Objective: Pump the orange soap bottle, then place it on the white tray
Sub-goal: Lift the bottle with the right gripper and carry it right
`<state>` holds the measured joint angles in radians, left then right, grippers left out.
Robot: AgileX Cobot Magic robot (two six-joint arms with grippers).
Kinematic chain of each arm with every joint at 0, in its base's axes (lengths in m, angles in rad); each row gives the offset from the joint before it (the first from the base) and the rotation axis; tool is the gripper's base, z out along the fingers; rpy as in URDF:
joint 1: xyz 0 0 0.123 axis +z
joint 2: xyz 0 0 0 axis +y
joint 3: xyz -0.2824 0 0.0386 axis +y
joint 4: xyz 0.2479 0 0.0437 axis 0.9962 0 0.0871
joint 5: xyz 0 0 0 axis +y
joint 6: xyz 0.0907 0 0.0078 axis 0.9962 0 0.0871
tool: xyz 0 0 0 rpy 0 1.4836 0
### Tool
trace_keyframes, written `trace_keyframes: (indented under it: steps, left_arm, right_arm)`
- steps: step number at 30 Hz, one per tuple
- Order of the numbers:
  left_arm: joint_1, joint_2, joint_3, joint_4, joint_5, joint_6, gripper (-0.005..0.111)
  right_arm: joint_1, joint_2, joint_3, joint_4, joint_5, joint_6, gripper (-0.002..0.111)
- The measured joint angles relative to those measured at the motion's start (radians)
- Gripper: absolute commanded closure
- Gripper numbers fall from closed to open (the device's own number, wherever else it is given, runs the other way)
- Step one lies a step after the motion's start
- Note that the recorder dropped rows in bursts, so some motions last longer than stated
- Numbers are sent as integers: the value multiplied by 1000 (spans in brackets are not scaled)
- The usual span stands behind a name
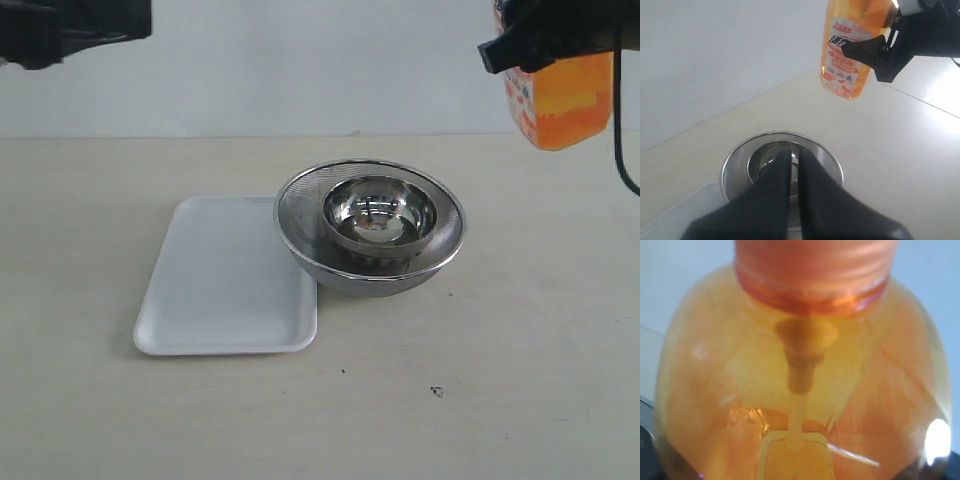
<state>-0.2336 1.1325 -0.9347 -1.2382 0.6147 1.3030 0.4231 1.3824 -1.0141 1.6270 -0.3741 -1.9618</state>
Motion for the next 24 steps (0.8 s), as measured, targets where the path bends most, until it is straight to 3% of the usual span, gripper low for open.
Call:
trace_keyframes:
  steps: [4,9,24]
  left_arm:
    - [-107,104,-50,-27,-102,67,102]
    - [-227,241,-179,-38,-192,103,102]
    - [-374,560,-483,-38,-343,128,102]
  right_arm:
    - [-74,54,6,-21,80,40,108]
    - [-87,171,6,-88,113,90,108]
    - [-84,344,-3,-520,86,589,108]
